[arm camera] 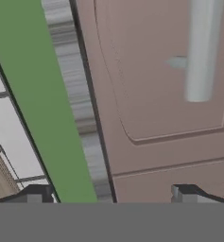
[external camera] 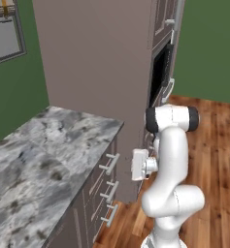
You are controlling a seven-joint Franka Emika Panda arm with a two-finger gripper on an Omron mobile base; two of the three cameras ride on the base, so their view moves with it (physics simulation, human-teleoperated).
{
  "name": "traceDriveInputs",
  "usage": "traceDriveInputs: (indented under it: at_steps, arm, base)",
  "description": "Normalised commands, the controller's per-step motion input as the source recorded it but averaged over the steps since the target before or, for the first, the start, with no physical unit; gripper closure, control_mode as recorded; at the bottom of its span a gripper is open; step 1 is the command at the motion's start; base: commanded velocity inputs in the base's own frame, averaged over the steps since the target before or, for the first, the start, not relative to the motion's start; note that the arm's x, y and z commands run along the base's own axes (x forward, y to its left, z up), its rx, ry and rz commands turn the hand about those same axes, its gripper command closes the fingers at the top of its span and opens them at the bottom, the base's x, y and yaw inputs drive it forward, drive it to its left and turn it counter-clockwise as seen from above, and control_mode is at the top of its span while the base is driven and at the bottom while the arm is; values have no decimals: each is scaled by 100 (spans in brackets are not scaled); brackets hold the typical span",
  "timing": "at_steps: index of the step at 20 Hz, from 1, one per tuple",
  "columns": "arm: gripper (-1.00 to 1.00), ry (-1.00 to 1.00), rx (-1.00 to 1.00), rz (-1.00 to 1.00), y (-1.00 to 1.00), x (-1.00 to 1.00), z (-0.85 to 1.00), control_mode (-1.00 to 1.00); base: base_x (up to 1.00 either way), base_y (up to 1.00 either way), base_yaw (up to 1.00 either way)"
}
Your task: Take a straw from the drawer in front and place it inside the glass cup on the dining counter.
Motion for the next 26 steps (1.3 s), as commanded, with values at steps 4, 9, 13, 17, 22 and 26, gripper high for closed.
traceDriveInputs:
  at_steps: [4,9,13,17,22,26]
  arm:
    - [-100,-5,0,4,24,27,-21,-100]
    - [-100,-8,0,4,25,28,-17,-100]
    - [-100,-9,0,4,26,28,-16,-100]
    - [-100,-8,0,3,24,27,-19,-100]
    - [-100,-4,0,1,13,20,-26,-100]
    - [-100,-1,0,0,9,18,-28,-100]
  base:
    - [0,0,0]
    - [0,0,0]
    - [0,0,0]
    - [0,0,0]
    - [0,0,0]
    - [0,0,0]
